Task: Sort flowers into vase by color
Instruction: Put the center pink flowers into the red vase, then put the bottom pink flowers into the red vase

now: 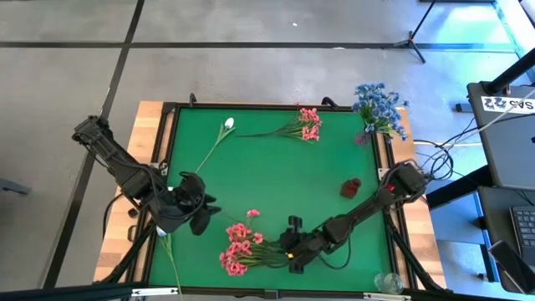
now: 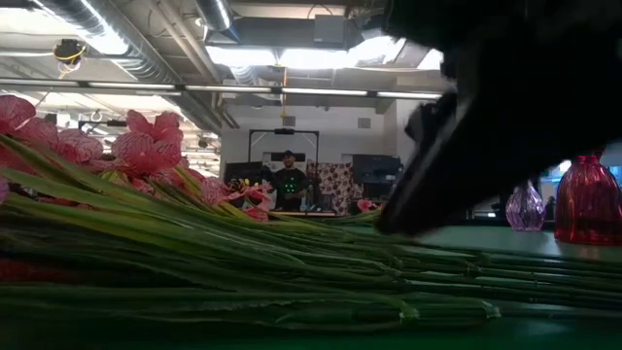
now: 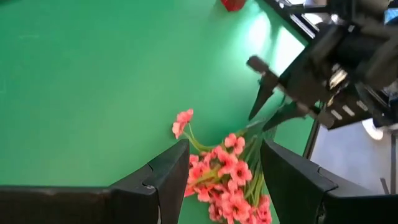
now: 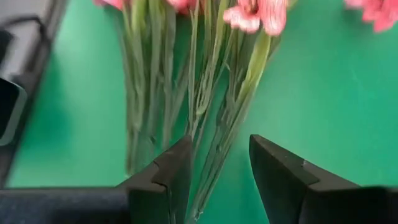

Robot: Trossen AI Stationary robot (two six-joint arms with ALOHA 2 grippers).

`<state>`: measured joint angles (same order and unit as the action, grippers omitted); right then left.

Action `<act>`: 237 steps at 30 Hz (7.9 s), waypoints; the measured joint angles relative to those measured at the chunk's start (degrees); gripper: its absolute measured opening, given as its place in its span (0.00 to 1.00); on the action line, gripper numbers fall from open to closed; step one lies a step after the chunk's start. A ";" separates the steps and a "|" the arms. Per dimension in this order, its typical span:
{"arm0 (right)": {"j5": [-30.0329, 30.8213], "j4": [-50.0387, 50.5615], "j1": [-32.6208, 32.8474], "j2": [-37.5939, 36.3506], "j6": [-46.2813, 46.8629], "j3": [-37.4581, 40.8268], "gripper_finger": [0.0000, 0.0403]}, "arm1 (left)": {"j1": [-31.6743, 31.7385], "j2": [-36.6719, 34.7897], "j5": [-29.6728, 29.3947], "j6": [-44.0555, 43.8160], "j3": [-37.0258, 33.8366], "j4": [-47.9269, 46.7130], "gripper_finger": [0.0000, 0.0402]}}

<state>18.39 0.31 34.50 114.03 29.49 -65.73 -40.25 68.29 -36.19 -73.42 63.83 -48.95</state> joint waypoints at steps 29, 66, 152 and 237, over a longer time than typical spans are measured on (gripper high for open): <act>7.13 4.61 -2.95 -17.20 -1.56 0.07 0.02 | -1.23 -0.17 1.89 -0.49 -0.02 7.88 0.48; 4.92 -15.08 -17.14 -50.29 -14.93 5.44 0.00 | 27.31 19.41 15.33 42.61 -0.04 72.45 0.48; -16.89 4.48 -33.35 -56.30 -16.96 1.97 0.01 | 25.66 14.70 12.71 48.66 -0.04 61.54 0.24; -11.38 67.17 -33.40 -84.89 6.35 -26.18 0.52 | 28.83 -6.51 46.49 60.33 -0.04 34.58 0.25</act>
<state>7.00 67.48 1.10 29.14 35.84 -91.91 -11.42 61.78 10.30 -13.09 63.79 -14.37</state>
